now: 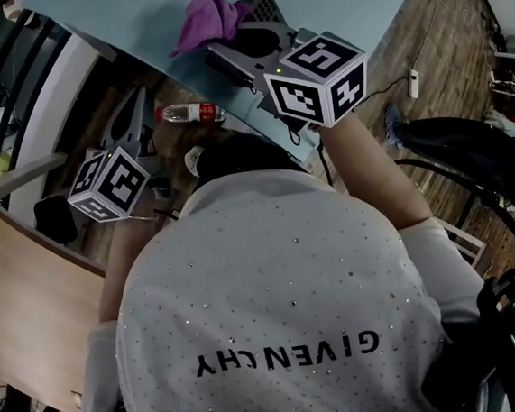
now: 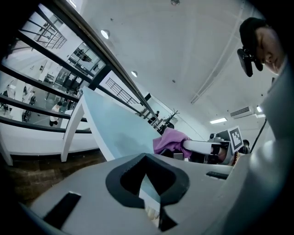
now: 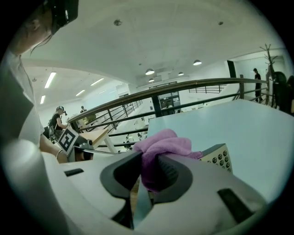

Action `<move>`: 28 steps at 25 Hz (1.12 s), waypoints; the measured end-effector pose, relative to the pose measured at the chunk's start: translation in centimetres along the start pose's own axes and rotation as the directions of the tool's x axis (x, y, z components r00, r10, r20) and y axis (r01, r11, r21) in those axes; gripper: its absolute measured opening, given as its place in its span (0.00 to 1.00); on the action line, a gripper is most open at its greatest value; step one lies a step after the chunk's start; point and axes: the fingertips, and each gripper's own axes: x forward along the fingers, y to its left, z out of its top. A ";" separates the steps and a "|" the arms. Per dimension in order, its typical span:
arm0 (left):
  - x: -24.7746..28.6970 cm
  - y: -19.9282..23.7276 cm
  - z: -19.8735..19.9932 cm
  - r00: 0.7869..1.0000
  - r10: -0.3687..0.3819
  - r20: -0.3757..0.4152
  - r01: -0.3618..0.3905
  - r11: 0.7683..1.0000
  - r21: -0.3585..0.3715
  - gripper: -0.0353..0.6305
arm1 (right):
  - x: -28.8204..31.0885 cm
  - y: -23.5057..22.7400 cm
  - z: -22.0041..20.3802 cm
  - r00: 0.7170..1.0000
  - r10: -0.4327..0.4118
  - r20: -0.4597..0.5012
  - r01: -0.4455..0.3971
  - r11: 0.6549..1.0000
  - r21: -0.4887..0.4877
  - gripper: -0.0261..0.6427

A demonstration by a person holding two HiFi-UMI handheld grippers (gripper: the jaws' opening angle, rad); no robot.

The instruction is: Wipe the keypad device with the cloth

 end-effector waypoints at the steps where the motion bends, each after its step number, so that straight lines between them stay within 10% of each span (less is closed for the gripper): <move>1: -0.2 0.0 -0.1 1.000 0.001 0.001 -0.001 1.000 -0.001 0.05 | 0.1 0.2 -0.1 1.000 0.005 -0.002 -0.005 1.000 0.006 0.14; 9: -2.0 -0.2 -0.1 0.998 0.039 0.055 -0.038 0.999 -0.023 0.05 | 0.1 5.5 -1.6 0.977 0.201 -0.063 -0.210 0.961 -0.181 0.14; 14: -3.4 -0.3 -0.2 0.995 0.081 0.064 -0.080 0.997 -0.019 0.05 | 0.7 4.4 -5.8 0.973 0.158 -0.170 -0.196 0.951 -0.240 0.14; 28: -5.9 -1.7 -3.9 0.984 0.171 0.044 -0.170 0.985 -0.025 0.05 | -1.3 1.7 -11.4 0.962 0.167 -0.218 -0.193 0.975 -0.108 0.14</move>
